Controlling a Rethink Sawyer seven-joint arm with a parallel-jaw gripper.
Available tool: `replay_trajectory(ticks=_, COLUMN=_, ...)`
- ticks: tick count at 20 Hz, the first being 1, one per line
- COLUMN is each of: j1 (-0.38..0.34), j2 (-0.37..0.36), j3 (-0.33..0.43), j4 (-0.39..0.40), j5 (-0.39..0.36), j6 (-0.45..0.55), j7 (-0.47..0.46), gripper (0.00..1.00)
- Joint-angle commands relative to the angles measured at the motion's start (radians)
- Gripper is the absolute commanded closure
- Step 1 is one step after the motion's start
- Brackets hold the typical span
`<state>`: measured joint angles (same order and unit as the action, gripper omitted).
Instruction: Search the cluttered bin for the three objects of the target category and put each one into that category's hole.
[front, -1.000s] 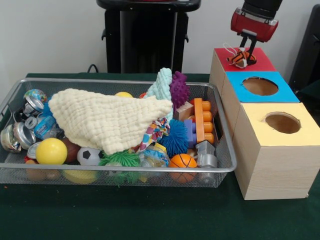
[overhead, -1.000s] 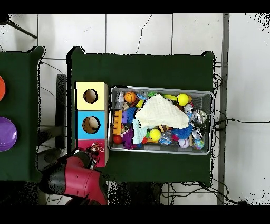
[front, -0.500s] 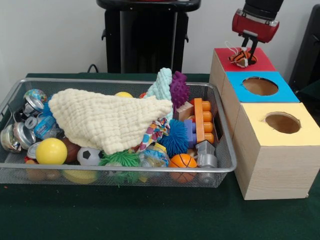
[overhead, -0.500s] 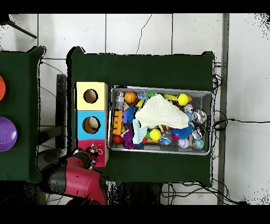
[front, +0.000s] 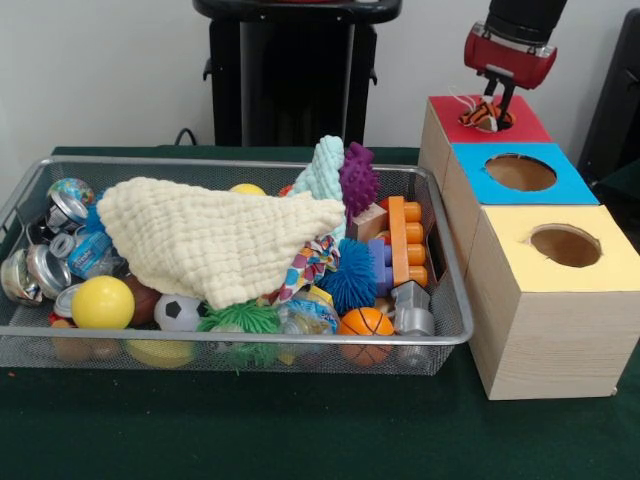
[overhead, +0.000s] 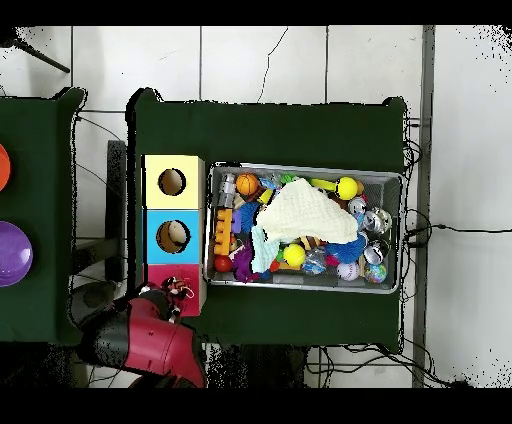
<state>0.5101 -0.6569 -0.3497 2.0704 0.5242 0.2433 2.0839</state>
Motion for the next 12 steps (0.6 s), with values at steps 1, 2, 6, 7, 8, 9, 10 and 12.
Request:
replay_trajectory(ticks=1, j1=-0.019, j2=0.083, j3=0.167, j4=0.086, j5=0.037, j6=0.071, j7=0.222, gripper=1.00)
replay_trajectory(ticks=2, j1=-0.013, j2=0.082, j3=0.159, j4=0.084, j5=0.036, j6=0.079, j7=0.227, gripper=1.00)
replay_trajectory(ticks=6, j1=-0.007, j2=0.083, j3=0.147, j4=0.079, j5=0.036, j6=0.105, j7=0.236, gripper=1.00)
replay_trajectory(ticks=7, j1=-0.009, j2=0.084, j3=0.147, j4=0.078, j5=0.036, j6=0.107, j7=0.235, gripper=1.00)
replay_trajectory(ticks=8, j1=-0.004, j2=0.088, j3=0.137, j4=0.071, j5=0.031, j6=0.112, j7=0.234, gripper=1.00)
replay_trajectory(ticks=9, j1=0.004, j2=0.091, j3=0.129, j4=0.065, j5=0.027, j6=0.111, j7=0.235, gripper=1.00)
replay_trajectory(ticks=10, j1=-0.004, j2=0.087, j3=0.140, j4=0.071, j5=0.032, j6=0.097, j7=0.232, gripper=1.00)
replay_trajectory(ticks=12, j1=0.005, j2=0.089, j3=0.131, j4=0.066, j5=0.030, j6=0.090, j7=0.232, gripper=0.00)
